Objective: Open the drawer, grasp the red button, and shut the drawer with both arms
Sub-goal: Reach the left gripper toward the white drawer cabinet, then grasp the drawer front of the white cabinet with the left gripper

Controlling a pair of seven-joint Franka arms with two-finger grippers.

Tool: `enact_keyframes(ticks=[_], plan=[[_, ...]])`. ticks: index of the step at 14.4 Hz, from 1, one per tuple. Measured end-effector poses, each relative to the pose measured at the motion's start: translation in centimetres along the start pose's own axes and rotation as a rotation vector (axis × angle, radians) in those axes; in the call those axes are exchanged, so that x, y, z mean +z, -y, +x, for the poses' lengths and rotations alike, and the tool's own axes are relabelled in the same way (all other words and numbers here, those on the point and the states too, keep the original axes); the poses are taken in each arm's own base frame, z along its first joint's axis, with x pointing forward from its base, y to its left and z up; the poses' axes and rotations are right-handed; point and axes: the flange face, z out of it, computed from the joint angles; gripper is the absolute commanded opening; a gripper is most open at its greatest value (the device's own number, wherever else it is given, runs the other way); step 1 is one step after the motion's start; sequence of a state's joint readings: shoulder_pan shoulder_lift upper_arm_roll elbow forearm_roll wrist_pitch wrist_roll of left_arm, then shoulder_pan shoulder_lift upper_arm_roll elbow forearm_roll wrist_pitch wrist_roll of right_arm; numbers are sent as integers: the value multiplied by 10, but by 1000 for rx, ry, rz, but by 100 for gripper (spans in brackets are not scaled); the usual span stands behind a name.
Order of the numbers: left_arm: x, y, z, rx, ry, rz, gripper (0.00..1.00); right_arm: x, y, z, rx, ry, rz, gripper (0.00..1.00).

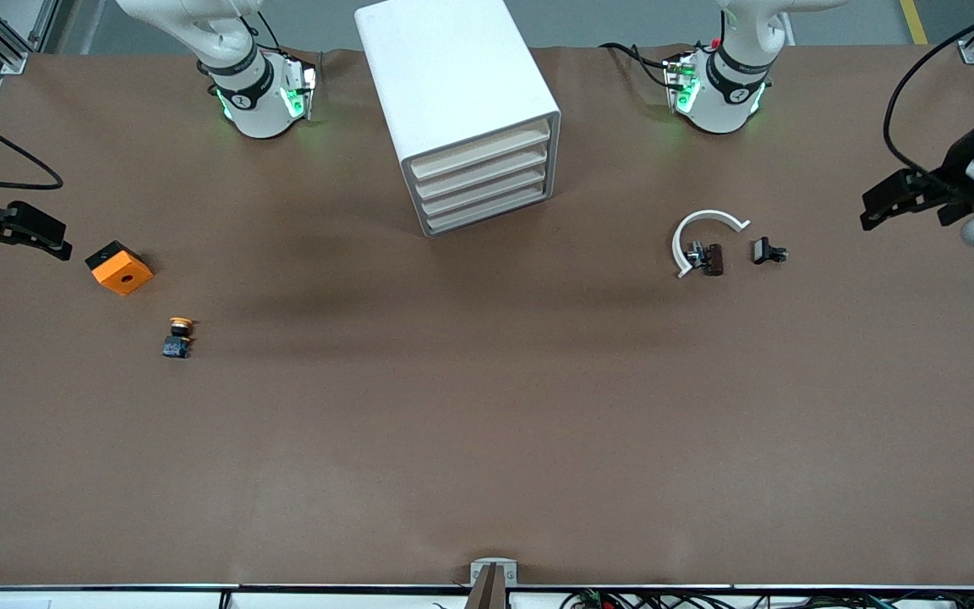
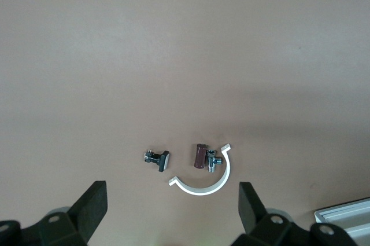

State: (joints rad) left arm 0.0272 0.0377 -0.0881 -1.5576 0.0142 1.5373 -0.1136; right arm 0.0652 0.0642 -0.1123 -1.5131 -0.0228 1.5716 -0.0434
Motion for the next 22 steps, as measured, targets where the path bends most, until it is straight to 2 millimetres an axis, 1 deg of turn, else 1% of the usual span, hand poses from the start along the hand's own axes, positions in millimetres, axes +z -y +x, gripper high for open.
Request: enact_keyframes(ticks=[2, 4, 6, 7, 8, 13, 17, 19, 22], plan=[[33, -6, 19, -39, 59, -13, 100, 0, 0, 0, 0, -1, 0, 100], [70, -17, 37, -128, 124, -69, 100, -1, 0, 0, 0, -1, 0, 100], [105, -29, 51, -231, 181, -86, 100, -1, 0, 0, 0, -2, 0, 100], [121, -38, 56, -277, 211, -80, 100, -1, 0, 0, 0, -1, 0, 100], [136, -52, 58, -320, 238, -66, 100, -1, 0, 0, 0, -1, 0, 100], [205, -142, 55, -589, 324, 46, 100, -1, 0, 0, 0, -1, 0, 100], [270, -203, 40, -808, 392, 169, 100, 0, 0, 1, 0, -1, 0, 100], [298, -228, 31, -996, 487, 190, 100, 0, 0, 1, 0, 0, 0, 100], [328, -246, 24, -1243, 621, 229, 100, 0, 0, 1, 0, 0, 0, 100]])
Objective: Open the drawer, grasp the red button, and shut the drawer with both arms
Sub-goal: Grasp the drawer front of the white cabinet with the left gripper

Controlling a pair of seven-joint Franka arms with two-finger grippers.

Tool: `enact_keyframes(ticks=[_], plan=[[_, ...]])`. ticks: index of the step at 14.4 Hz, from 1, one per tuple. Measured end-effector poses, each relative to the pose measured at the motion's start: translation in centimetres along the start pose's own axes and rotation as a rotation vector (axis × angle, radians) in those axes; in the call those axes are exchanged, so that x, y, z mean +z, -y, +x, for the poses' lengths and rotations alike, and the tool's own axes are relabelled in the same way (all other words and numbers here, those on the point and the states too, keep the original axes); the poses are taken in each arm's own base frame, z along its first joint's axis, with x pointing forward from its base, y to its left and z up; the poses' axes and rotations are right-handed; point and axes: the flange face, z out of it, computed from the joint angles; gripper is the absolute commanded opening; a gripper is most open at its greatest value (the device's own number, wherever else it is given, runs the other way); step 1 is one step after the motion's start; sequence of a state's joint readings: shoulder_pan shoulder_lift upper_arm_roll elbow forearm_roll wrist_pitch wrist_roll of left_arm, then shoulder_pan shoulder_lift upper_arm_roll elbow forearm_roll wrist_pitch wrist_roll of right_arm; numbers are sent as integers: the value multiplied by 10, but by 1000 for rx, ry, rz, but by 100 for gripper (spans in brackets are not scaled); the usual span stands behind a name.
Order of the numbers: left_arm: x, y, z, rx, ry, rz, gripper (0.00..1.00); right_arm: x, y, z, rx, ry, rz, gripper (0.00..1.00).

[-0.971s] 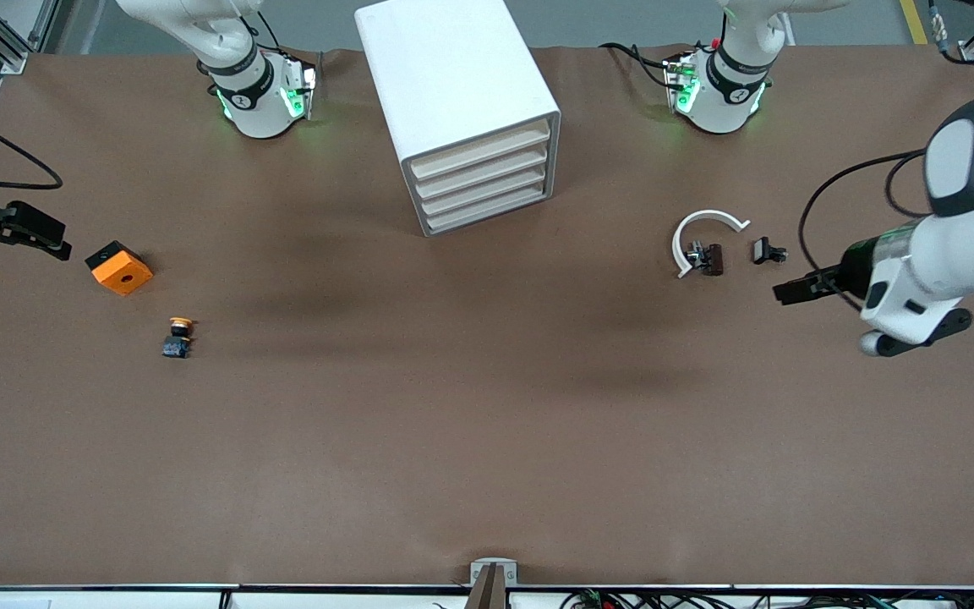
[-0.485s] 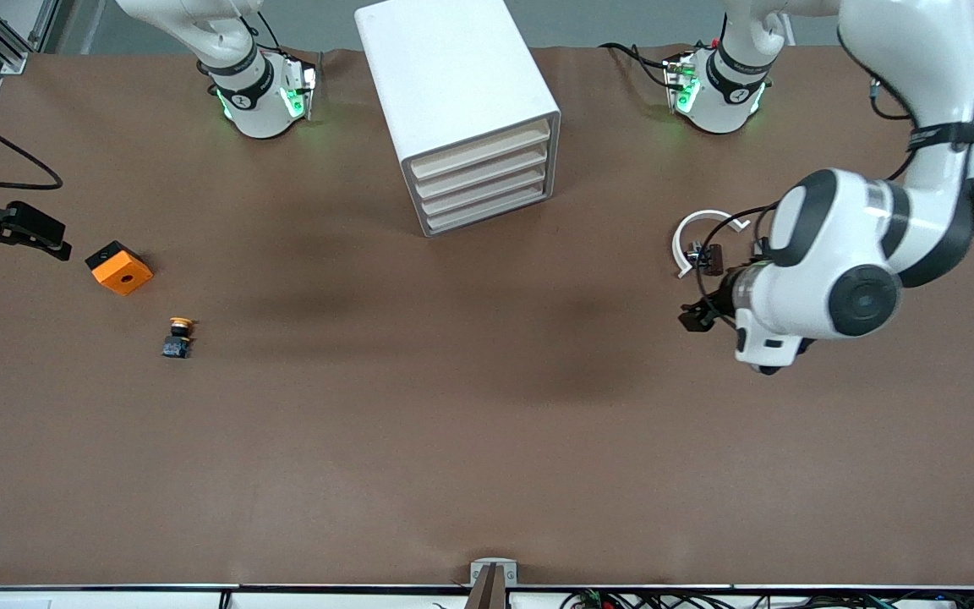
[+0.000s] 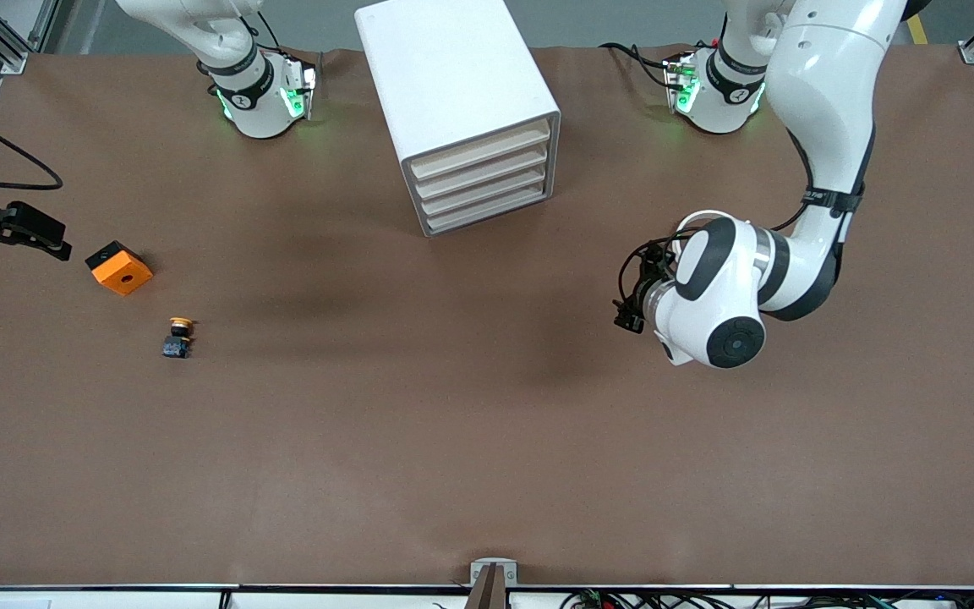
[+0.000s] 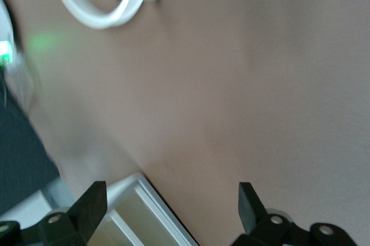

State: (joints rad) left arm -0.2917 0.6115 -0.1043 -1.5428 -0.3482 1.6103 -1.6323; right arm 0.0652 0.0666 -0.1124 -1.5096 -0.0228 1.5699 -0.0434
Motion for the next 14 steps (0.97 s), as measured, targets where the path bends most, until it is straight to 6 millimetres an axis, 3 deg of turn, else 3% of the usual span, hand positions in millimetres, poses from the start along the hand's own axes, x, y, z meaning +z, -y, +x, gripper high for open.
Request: enact_keyframes(ticks=[5, 8, 9, 12, 14], plan=[[53, -14, -35, -235, 149, 121, 100, 0, 0, 0, 0, 0, 0, 100], [74, -23, -47, -340, 281, 198, 99, 0, 0, 0, 0, 0, 0, 100], [79, -24, -51, -370, 312, 221, 91, 0, 0, 0, 0, 0, 0, 100], [102, -22, -75, -488, 295, 282, 87, 0, 0, 0, 0, 0, 0, 100], [117, -14, -95, -528, 264, 336, 69, 0, 0, 0, 0, 0, 0, 100]])
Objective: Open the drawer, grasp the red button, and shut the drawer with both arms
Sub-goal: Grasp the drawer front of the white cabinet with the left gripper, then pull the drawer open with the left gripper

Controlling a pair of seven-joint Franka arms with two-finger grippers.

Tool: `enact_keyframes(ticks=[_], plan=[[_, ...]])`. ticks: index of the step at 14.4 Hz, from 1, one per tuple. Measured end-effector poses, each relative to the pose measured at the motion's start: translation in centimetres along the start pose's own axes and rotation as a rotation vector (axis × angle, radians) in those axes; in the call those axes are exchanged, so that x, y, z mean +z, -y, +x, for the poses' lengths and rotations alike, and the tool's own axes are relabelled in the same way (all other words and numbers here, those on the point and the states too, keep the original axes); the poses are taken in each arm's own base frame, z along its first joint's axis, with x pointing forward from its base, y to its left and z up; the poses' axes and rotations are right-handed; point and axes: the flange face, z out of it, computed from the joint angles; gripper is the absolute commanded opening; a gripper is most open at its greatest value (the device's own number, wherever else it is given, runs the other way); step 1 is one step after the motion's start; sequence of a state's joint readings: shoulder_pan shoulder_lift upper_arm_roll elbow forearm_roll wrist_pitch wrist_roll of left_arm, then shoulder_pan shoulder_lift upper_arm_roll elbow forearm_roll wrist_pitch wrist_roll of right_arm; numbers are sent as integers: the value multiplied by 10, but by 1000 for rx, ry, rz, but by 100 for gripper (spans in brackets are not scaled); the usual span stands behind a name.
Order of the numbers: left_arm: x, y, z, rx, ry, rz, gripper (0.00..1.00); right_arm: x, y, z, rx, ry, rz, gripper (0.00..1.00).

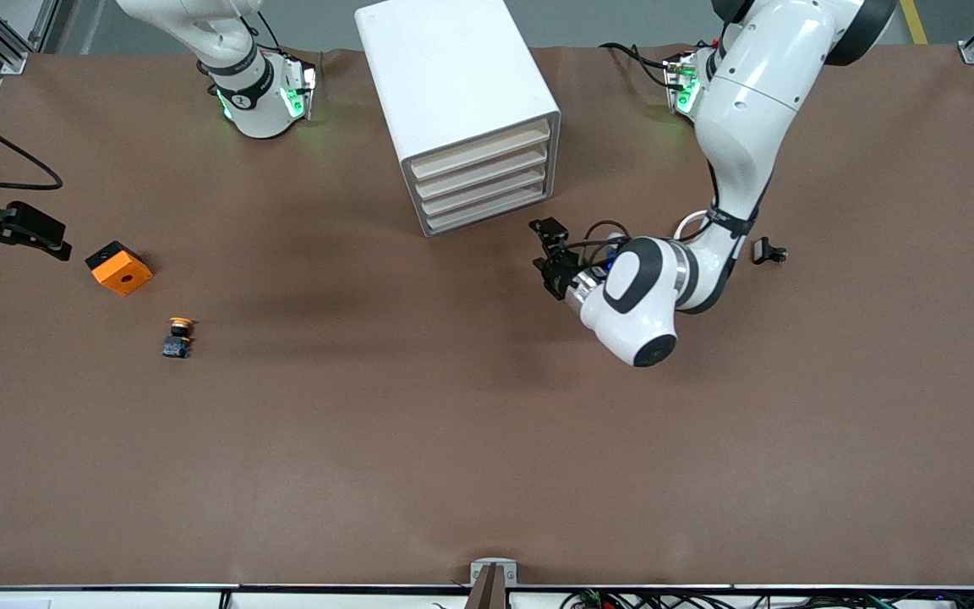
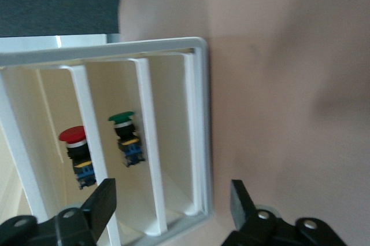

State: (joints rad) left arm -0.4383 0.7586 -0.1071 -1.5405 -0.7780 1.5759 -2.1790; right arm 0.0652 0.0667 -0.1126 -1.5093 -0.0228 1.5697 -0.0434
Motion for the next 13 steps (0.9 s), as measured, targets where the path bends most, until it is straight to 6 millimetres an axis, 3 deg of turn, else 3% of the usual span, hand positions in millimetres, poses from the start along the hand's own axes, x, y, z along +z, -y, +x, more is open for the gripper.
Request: enact_keyframes(ticks=[3, 13], plan=[[18, 14, -3, -16, -51, 81, 49, 0, 0, 0, 0, 0, 0, 100], [51, 18, -14, -54, -26, 222, 47, 0, 2, 0, -4, 0, 0, 100]])
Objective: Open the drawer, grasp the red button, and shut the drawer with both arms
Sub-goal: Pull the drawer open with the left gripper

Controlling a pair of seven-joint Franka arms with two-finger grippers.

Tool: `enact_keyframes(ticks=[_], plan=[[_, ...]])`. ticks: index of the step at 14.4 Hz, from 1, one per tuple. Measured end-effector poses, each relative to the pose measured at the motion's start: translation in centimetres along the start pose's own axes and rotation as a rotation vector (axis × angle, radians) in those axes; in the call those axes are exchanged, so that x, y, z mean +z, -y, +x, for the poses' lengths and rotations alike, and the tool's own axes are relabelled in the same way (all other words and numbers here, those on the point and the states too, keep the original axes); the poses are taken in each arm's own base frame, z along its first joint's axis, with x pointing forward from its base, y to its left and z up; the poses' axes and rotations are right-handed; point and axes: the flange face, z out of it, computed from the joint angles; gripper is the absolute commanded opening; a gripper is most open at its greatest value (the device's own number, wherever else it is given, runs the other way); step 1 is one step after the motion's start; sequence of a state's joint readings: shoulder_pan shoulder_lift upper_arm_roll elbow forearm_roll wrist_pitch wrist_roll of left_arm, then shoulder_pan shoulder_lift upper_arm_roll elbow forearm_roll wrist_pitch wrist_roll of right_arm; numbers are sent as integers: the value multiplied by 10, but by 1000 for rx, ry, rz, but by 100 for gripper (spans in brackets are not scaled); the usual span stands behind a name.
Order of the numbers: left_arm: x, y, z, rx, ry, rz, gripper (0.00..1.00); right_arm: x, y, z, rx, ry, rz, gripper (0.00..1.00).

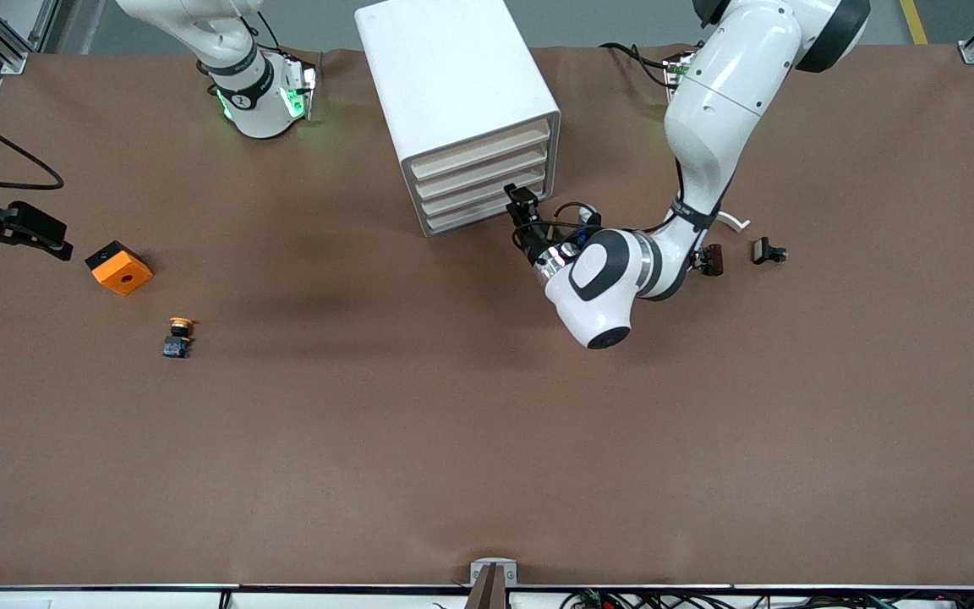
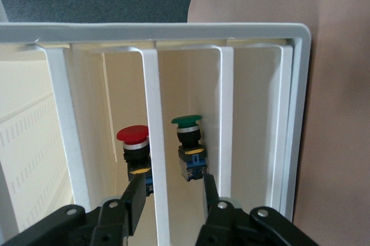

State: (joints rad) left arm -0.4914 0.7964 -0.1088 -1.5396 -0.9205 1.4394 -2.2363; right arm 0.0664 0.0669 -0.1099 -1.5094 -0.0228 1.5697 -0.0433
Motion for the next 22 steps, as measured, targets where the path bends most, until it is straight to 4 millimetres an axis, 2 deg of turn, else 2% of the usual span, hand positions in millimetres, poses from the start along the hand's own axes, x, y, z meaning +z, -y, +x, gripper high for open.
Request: enact_keyframes(ticks=[6, 8, 10, 16, 17, 20, 21, 22], plan=[[17, 1, -7, -4, -14, 23, 46, 0, 0, 0, 0, 0, 0, 100], [26, 5, -10, 0, -22, 50, 41, 0, 0, 0, 1, 0, 0, 100], [34, 8, -11, 1, -42, 72, 29, 0, 0, 0, 1, 0, 0, 100], [47, 3, -11, -15, -63, 88, 26, 0, 0, 0, 1, 0, 0, 100], [50, 1, -11, -19, -67, 91, 22, 0, 0, 0, 1, 0, 0, 100], [56, -4, -11, -26, -75, 98, 4, 0, 0, 0, 1, 0, 0, 100], [56, -3, -11, -26, -76, 103, 0, 0, 0, 0, 1, 0, 0, 100], [56, -2, -12, -29, -76, 103, 0, 0, 0, 0, 1, 0, 0, 100]])
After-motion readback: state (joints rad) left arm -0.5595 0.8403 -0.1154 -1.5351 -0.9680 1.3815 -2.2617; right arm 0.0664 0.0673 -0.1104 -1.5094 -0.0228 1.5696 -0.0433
